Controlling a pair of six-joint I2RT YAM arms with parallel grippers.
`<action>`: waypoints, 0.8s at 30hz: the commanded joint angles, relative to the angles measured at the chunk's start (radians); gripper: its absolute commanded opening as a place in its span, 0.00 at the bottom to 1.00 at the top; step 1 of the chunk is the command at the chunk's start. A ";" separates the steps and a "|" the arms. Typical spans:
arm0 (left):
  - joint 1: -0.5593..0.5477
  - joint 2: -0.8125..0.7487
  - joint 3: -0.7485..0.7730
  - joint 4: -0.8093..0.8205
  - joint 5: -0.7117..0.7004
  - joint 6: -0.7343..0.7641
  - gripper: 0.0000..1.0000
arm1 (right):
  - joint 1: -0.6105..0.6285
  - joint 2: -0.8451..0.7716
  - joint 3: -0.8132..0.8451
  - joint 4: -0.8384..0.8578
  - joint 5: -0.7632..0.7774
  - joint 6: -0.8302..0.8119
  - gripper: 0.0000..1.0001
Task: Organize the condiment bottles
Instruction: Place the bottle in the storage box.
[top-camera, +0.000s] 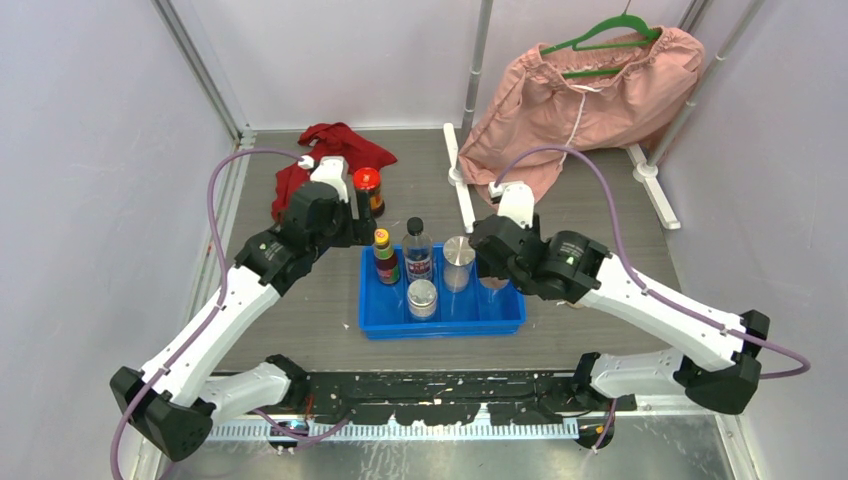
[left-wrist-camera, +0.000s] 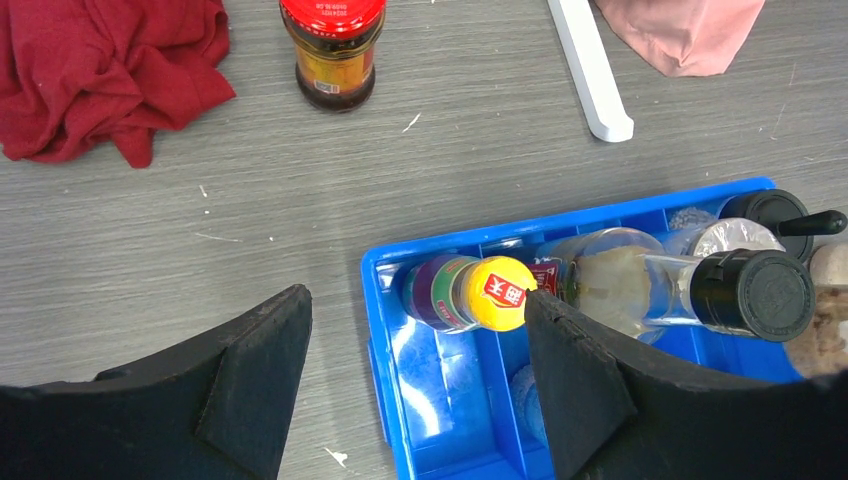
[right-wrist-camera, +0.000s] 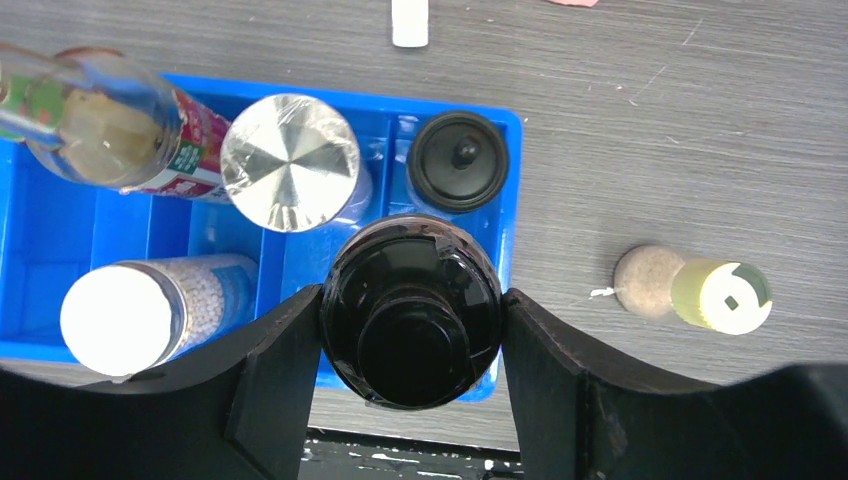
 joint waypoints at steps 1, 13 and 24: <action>-0.005 -0.028 0.016 -0.006 -0.012 0.000 0.78 | 0.051 0.020 0.033 0.023 0.090 0.057 0.42; -0.006 -0.042 0.005 -0.012 -0.014 -0.002 0.78 | 0.125 0.066 0.022 0.067 0.101 0.104 0.42; -0.007 -0.063 -0.009 -0.025 -0.014 0.000 0.78 | 0.195 0.103 -0.012 0.114 0.114 0.156 0.42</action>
